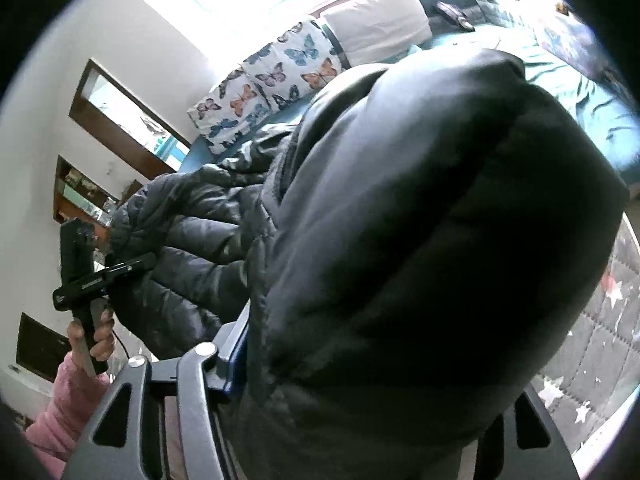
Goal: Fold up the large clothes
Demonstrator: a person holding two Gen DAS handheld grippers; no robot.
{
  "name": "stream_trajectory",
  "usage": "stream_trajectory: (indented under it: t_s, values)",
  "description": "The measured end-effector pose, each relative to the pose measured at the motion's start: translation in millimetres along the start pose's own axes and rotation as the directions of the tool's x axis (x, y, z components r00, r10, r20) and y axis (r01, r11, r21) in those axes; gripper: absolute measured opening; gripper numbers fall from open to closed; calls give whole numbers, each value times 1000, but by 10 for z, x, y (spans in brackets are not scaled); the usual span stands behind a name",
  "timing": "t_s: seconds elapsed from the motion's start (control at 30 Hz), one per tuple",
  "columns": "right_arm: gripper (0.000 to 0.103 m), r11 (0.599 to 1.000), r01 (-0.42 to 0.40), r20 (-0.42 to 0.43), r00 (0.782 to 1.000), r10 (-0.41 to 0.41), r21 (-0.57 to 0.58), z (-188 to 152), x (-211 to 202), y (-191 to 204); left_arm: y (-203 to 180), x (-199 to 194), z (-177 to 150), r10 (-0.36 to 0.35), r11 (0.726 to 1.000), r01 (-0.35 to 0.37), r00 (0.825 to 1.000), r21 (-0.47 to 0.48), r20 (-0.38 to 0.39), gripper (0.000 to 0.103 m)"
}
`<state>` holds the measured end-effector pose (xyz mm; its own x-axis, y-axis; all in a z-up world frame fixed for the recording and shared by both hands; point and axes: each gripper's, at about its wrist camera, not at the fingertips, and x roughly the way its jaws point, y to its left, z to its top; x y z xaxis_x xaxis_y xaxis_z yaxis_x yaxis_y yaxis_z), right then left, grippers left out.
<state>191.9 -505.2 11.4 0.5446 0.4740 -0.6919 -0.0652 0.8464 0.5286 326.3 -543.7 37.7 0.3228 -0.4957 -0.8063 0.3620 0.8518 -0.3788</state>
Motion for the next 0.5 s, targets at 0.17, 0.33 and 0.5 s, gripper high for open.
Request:
stream_trajectory:
  t_s: [0.17,0.33,0.5]
  values:
    - [72,1000,2,-5,1000,-2,27,-37,1,-128,36,-5,-89,12,1000,-12,1000,-17,-10,70]
    - [72,1000,6,0,1000,-6,25,-15,-50,-147,14,11,-118,13,1000,-13,1000,-17,-10,70]
    - [71,1000,22,1,1000,-22,20,17,-97,-165,-58,33,-161,9,1000,-8,1000,13,-25,70]
